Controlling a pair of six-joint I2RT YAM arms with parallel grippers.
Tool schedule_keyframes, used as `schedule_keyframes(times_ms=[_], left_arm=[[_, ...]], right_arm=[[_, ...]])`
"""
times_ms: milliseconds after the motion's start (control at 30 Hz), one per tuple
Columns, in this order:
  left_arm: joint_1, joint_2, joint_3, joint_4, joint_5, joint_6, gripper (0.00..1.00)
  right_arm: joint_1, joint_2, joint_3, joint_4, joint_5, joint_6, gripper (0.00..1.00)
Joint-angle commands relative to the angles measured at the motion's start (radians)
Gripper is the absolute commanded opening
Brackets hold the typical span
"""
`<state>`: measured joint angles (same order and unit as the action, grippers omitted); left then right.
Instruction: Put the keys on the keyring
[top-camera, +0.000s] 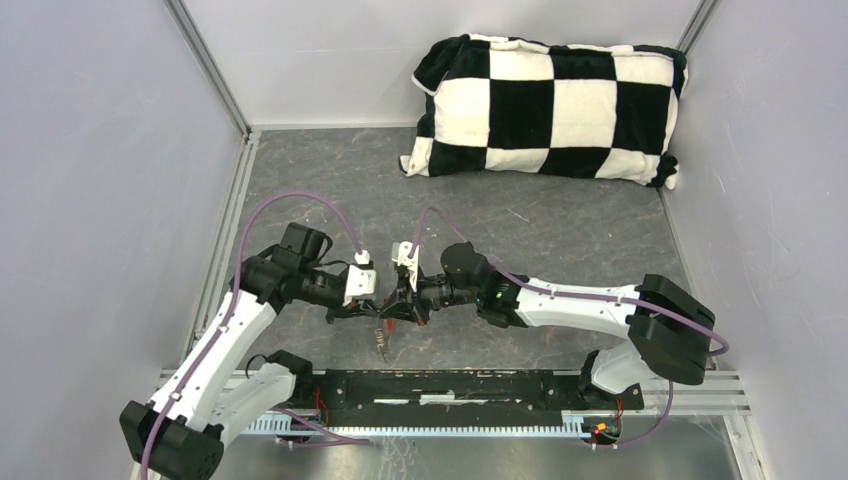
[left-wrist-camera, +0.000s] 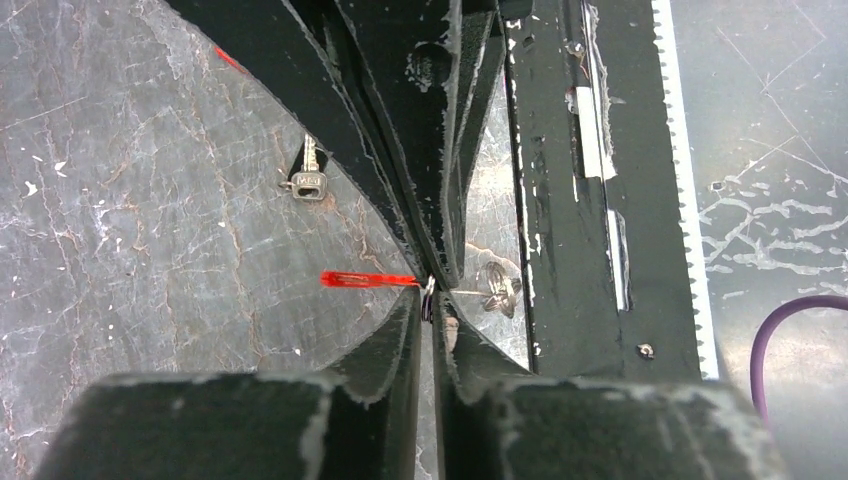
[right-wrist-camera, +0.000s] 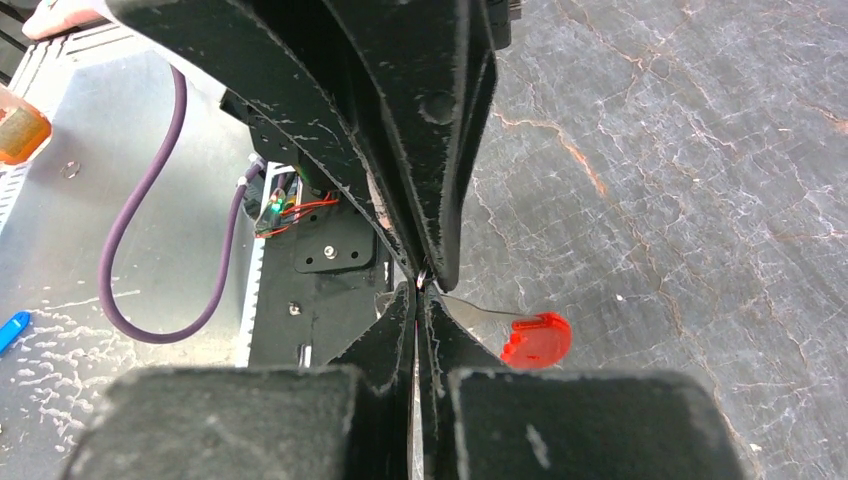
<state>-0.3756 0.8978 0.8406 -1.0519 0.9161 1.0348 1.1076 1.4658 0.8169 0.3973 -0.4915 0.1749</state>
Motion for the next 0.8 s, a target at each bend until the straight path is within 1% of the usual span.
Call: schedule_keyframes(times_ms=[0, 67, 100, 133, 200, 233, 267, 367, 433, 467, 567, 667, 767], left_arm=[[-0.002, -0.023, -0.007, 0.07, 0.006, -0.04, 0.1], [-0.002, -0.026, -0.008, 0.044, 0.005, -0.001, 0.03], [-0.002, -0.028, -0.007, 0.04, 0.005, 0.003, 0.02], [-0.003, -0.033, -0.005, 0.04, 0.006, 0.005, 0.02], [-0.002, -0.045, 0.007, 0.04, 0.015, 0.027, 0.02], [-0.002, -0.054, 0.015, 0.038, 0.024, 0.051, 0.02], [-0.002, -0.066, 0.024, 0.029, 0.039, 0.093, 0.02], [-0.003, -0.121, 0.052, 0.011, 0.125, 0.238, 0.02], [-0.002, -0.157, 0.07, 0.014, 0.192, 0.325, 0.02], [-0.002, -0.173, 0.08, 0.028, 0.224, 0.341, 0.02], [-0.002, -0.172, 0.133, 0.095, 0.307, 0.294, 0.02], [-0.003, -0.137, 0.213, 0.102, 0.367, 0.286, 0.02], [-0.002, -0.088, 0.301, 0.101, 0.431, 0.231, 0.02]], right_arm=[[0.005, -0.01, 0.039, 0.064, -0.023, 0.008, 0.0], [0.006, -0.02, 0.038, 0.061, -0.025, 0.005, 0.0], [0.006, -0.027, 0.037, 0.06, -0.028, 0.003, 0.0], [0.004, -0.037, 0.035, 0.057, -0.028, 0.0, 0.04], [-0.005, -0.072, 0.023, 0.057, -0.03, -0.003, 0.27], [-0.012, -0.097, 0.014, 0.058, -0.03, -0.008, 0.33], [-0.02, -0.121, 0.003, 0.06, -0.028, -0.015, 0.37], [-0.036, -0.224, -0.045, 0.069, -0.002, -0.075, 0.47], [-0.038, -0.302, -0.084, 0.078, 0.03, -0.127, 0.5], [-0.038, -0.343, -0.107, 0.09, 0.042, -0.148, 0.52], [-0.04, -0.432, -0.158, 0.119, 0.054, -0.199, 0.53], [-0.038, -0.504, -0.196, 0.159, 0.052, -0.221, 0.52], [-0.038, -0.542, -0.194, 0.179, 0.035, -0.231, 0.51]])
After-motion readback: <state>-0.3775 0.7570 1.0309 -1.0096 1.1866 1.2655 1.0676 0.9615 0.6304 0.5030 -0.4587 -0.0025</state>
